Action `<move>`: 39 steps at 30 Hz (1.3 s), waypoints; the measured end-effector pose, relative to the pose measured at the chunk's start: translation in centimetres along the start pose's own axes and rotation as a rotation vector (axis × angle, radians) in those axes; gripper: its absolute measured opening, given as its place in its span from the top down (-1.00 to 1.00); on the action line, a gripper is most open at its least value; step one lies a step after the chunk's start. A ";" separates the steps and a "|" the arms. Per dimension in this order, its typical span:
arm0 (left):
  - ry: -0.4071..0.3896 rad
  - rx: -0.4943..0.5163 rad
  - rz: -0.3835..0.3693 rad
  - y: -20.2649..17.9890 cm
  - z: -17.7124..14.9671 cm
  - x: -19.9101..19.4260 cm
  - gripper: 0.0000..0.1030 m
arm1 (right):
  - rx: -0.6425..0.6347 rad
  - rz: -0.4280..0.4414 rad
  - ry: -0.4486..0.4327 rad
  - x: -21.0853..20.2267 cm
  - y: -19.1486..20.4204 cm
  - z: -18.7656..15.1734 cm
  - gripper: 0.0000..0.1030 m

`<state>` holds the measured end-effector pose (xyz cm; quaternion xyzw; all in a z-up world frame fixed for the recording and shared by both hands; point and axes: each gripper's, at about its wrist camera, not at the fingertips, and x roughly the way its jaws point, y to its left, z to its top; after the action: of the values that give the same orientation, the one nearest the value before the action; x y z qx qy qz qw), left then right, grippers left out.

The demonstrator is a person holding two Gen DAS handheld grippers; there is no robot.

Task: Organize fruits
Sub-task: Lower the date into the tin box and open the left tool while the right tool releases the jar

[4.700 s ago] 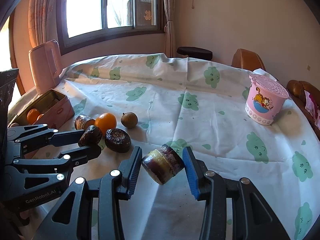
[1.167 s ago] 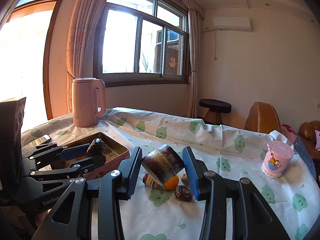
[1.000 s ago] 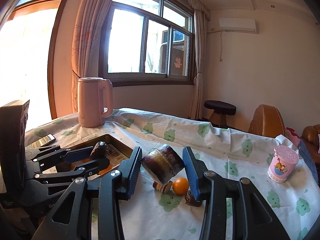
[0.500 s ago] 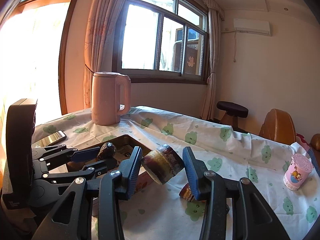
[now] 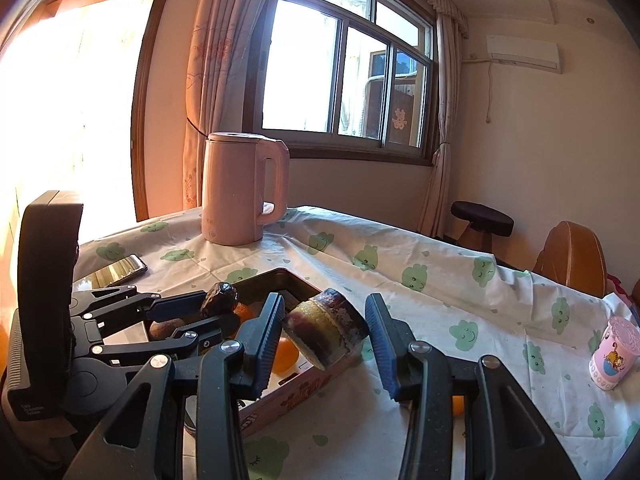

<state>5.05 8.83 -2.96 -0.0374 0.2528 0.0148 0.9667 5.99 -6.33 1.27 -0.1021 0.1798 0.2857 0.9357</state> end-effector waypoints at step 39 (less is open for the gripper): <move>0.136 -0.014 0.053 3.6 -0.4 3.0 0.31 | -0.020 0.061 0.164 6.0 3.5 -2.2 0.13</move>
<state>7.33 12.43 -5.00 -0.0384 0.3187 0.0395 0.9462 7.98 -1.11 -3.42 -0.1289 0.2562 0.3065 0.9076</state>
